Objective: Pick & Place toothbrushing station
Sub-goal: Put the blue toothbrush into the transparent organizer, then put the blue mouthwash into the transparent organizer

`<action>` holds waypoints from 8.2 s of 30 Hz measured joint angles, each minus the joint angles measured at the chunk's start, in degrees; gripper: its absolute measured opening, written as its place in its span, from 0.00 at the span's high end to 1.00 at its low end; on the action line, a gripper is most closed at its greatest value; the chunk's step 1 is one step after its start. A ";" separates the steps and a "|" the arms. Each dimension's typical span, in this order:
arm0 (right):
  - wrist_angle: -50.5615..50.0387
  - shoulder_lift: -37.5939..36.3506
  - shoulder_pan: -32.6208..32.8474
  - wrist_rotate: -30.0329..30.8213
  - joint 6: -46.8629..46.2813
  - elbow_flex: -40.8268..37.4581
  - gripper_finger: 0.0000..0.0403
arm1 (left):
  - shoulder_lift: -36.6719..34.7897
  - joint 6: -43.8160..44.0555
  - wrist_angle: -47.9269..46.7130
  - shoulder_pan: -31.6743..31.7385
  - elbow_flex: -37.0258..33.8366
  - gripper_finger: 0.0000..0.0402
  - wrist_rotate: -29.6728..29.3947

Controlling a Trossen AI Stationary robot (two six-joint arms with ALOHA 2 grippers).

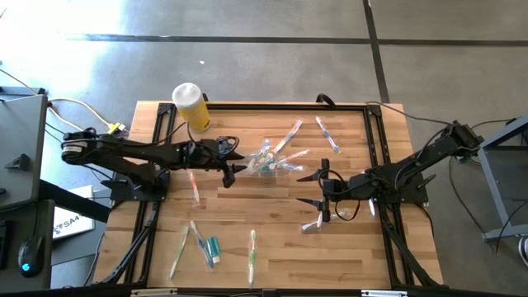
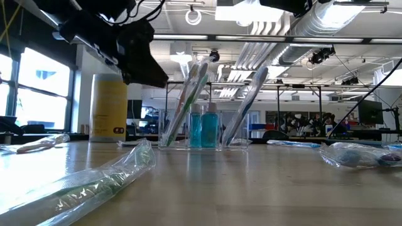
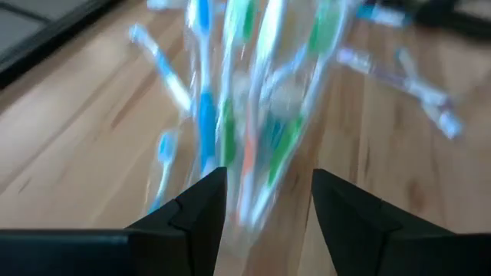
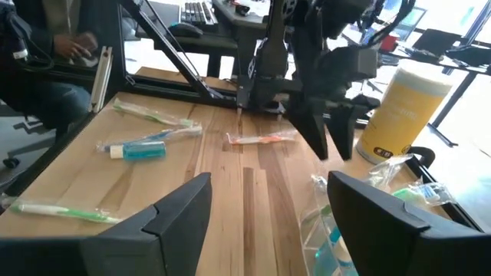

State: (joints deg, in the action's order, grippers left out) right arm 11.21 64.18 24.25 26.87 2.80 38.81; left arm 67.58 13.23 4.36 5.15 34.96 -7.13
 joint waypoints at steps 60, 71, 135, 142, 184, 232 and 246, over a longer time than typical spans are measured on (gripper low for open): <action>-2.79 0.00 -0.92 -0.06 -3.22 0.00 0.38 | 22.87 -16.91 -10.99 13.95 0.02 0.95 2.05; -2.83 0.00 -2.28 -0.05 -4.52 0.00 0.38 | 6.54 -10.44 -26.81 8.18 2.29 0.97 -16.92; 33.23 12.02 -6.88 -12.41 14.00 0.02 0.42 | 14.76 -23.95 30.23 -22.75 10.14 0.98 -16.75; 33.23 12.02 -7.78 -17.44 14.00 0.02 0.66 | 14.76 -23.95 29.92 -22.73 10.16 0.98 -16.80; -4.79 3.20 -12.33 6.22 -7.24 0.02 0.97 | 14.81 -21.96 22.34 -22.77 10.23 0.49 -18.91; -2.99 13.36 -26.11 -9.80 -16.56 0.02 0.64 | 8.07 -7.61 -0.84 -22.80 10.14 0.49 -21.80; -1.18 8.54 -26.01 -12.58 -12.22 0.02 0.46 | 3.77 2.29 -12.80 -24.40 10.16 0.49 -7.29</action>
State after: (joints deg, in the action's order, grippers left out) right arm 10.03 72.73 -1.76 14.29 -9.42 38.83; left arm 71.35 15.51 -8.43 -19.26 45.12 -14.42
